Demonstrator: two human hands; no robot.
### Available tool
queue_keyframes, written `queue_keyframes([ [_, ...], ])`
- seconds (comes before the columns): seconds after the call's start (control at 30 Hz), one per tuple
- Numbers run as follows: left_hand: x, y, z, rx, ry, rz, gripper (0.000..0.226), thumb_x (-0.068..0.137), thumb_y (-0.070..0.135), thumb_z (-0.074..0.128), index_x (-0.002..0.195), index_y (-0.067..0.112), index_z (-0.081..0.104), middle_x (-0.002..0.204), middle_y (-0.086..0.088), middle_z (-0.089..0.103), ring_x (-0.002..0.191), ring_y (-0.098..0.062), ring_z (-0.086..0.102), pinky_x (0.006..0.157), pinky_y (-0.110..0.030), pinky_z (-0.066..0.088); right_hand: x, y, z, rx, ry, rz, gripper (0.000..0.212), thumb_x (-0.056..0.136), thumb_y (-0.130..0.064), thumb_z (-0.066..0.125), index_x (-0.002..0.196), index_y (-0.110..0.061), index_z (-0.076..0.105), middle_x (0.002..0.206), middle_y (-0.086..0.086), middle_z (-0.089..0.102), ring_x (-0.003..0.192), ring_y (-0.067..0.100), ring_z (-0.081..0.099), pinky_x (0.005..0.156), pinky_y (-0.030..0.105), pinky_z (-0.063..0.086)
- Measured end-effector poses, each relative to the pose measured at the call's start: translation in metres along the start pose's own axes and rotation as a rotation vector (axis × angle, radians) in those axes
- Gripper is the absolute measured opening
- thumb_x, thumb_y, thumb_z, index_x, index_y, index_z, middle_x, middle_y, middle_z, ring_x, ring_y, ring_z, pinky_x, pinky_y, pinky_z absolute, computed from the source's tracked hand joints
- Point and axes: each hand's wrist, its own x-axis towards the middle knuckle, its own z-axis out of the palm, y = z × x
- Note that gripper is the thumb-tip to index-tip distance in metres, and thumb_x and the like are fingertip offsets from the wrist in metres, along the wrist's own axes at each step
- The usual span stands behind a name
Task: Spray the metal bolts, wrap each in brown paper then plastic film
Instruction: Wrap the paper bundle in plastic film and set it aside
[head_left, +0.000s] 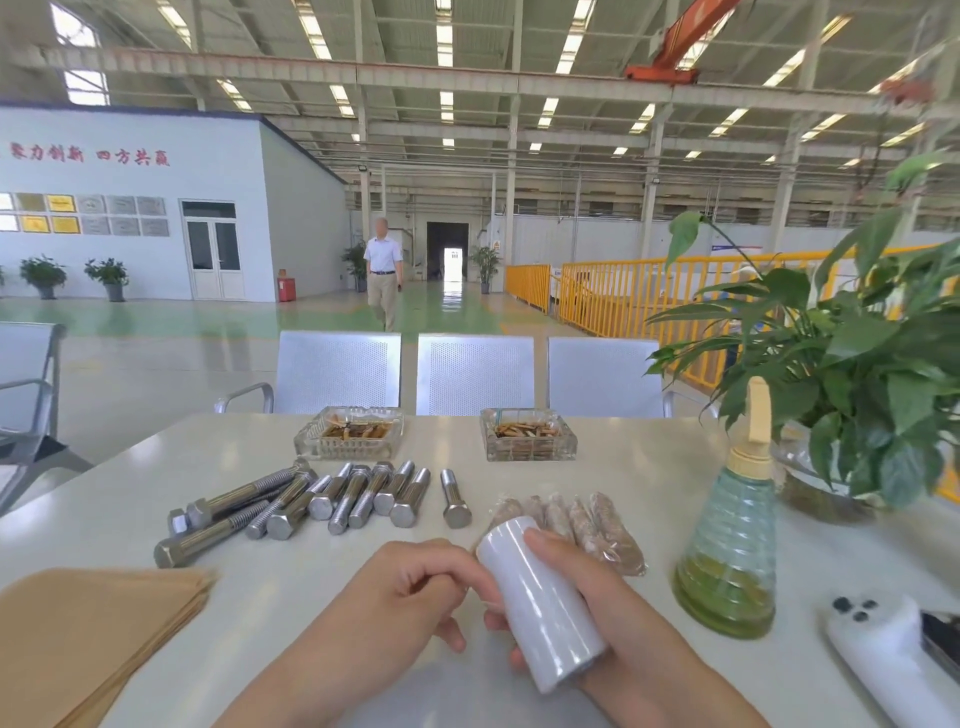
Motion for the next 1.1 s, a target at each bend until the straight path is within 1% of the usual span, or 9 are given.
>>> queue_keyframes([
  [0.1,-0.001,-0.002,-0.004,-0.006,-0.051,0.0,0.035,0.08,0.009,0.045,0.082,0.016,0.079,0.065,0.01,0.051,0.065,-0.008,0.049,0.074,-0.036,0.059,-0.002,0.0,0.0,-0.008,-0.017,0.007,0.065,0.075,-0.044,0.077,0.127,-0.006,0.066,0.09,0.024,0.07,0.074,0.034,0.071,0.056,0.038,0.056],
  [0.2,-0.002,-0.006,-0.003,0.007,-0.091,0.018,0.009,0.086,0.025,0.066,0.088,0.018,0.072,0.076,0.003,0.059,0.076,-0.013,0.054,0.074,-0.034,0.058,0.003,0.004,0.0,-0.03,0.018,-0.042,0.062,0.078,-0.046,0.075,0.122,-0.004,0.065,0.085,0.022,0.067,0.071,0.032,0.067,0.057,0.037,0.054],
  [0.3,-0.003,-0.007,0.006,0.029,-0.042,-0.019,0.026,0.079,0.045,0.079,0.083,0.022,0.068,0.074,0.005,0.064,0.073,-0.015,0.061,0.067,-0.028,0.053,0.011,0.008,-0.002,-0.076,0.098,-0.154,0.051,0.072,-0.046,0.082,0.109,-0.012,0.073,0.093,0.014,0.072,0.085,0.027,0.069,0.077,0.038,0.051],
  [0.37,0.0,-0.007,0.015,-0.098,-0.006,-0.129,0.04,0.085,0.054,0.075,0.08,0.017,0.063,0.072,-0.006,0.065,0.066,-0.024,0.066,0.062,-0.033,0.056,0.012,0.008,-0.001,-0.204,0.132,-0.224,0.036,0.075,-0.049,0.082,0.1,-0.024,0.075,0.091,0.004,0.075,0.084,0.017,0.071,0.074,0.026,0.051],
  [0.47,0.003,-0.004,0.02,-0.253,0.051,-0.172,0.036,0.086,0.041,0.071,0.079,0.007,0.061,0.073,-0.017,0.066,0.066,-0.029,0.069,0.059,-0.036,0.058,0.012,0.008,0.001,-0.288,0.153,-0.313,0.033,0.077,-0.054,0.069,0.1,-0.031,0.074,0.09,-0.001,0.077,0.079,0.011,0.073,0.063,0.017,0.05],
  [0.57,0.003,0.001,0.015,-0.309,0.053,-0.129,0.021,0.084,0.023,0.075,0.079,0.005,0.066,0.075,-0.018,0.067,0.071,-0.024,0.068,0.064,-0.035,0.058,0.012,0.007,0.0,-0.252,0.138,-0.339,0.034,0.076,-0.054,0.07,0.103,-0.034,0.075,0.092,0.0,0.078,0.079,0.013,0.073,0.063,0.019,0.052],
  [0.7,0.001,0.003,0.01,-0.306,0.016,-0.139,0.021,0.085,-0.004,0.077,0.079,0.001,0.057,0.072,-0.016,0.062,0.066,-0.025,0.064,0.063,-0.034,0.058,0.013,0.006,-0.001,-0.244,0.114,-0.357,0.037,0.075,-0.054,0.071,0.105,-0.032,0.075,0.09,0.002,0.077,0.077,0.014,0.072,0.063,0.021,0.052],
  [0.9,-0.001,0.003,0.005,-0.257,-0.04,-0.104,0.011,0.079,0.001,0.068,0.085,0.01,0.071,0.076,-0.011,0.06,0.066,-0.021,0.059,0.067,-0.035,0.058,0.013,0.004,0.0,-0.247,0.131,-0.416,0.038,0.074,-0.053,0.073,0.103,-0.03,0.076,0.089,0.004,0.077,0.075,0.013,0.071,0.062,0.022,0.053],
  [1.1,-0.004,0.005,0.006,-0.174,-0.15,-0.086,0.025,0.085,0.006,0.058,0.095,0.009,0.08,0.072,-0.008,0.053,0.069,-0.014,0.052,0.073,-0.034,0.058,0.007,0.001,-0.003,-0.157,0.145,-0.262,0.051,0.077,-0.05,0.082,0.116,-0.017,0.075,0.115,0.017,0.074,0.107,0.04,0.07,0.1,0.054,0.052],
])
